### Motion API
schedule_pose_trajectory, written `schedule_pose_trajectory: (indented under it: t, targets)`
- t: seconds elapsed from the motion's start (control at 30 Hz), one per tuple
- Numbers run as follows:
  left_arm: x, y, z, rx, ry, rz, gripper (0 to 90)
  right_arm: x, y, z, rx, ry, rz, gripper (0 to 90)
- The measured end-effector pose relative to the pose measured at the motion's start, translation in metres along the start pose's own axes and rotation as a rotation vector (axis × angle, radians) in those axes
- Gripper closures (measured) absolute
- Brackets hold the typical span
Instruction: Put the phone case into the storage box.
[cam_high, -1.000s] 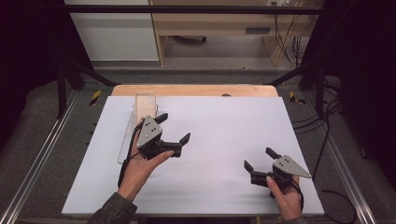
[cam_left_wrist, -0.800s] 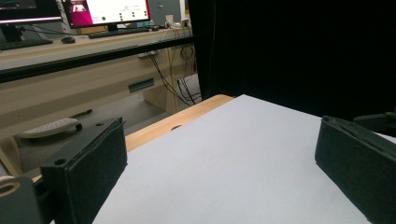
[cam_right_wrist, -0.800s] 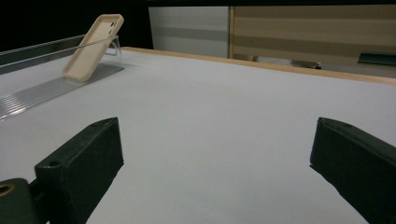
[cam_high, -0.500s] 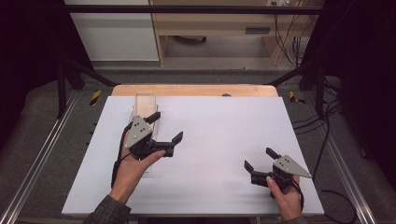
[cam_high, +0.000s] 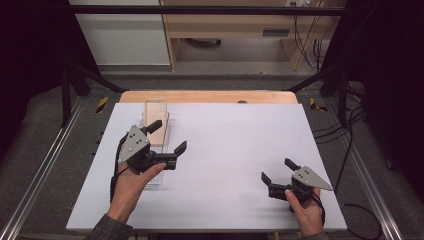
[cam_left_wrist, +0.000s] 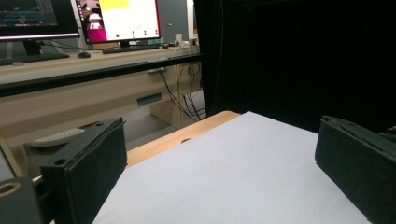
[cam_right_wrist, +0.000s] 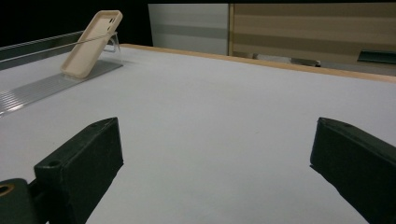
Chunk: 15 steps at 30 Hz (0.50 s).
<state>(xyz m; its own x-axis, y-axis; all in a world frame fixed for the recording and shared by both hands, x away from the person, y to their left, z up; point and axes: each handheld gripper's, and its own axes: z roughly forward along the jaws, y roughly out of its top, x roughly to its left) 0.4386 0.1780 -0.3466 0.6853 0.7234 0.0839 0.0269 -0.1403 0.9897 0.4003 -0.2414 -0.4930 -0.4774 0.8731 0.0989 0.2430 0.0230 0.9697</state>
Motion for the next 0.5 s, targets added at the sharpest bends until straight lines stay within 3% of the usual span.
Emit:
schedule_pose_trajectory:
  t: [0.5]
  targets:
    - [0.018, -0.001, -0.028, -0.043, 0.052, -0.032, 2.0, -0.001, -0.001, 0.000, 0.004, 0.000, 0.001, 2.3]
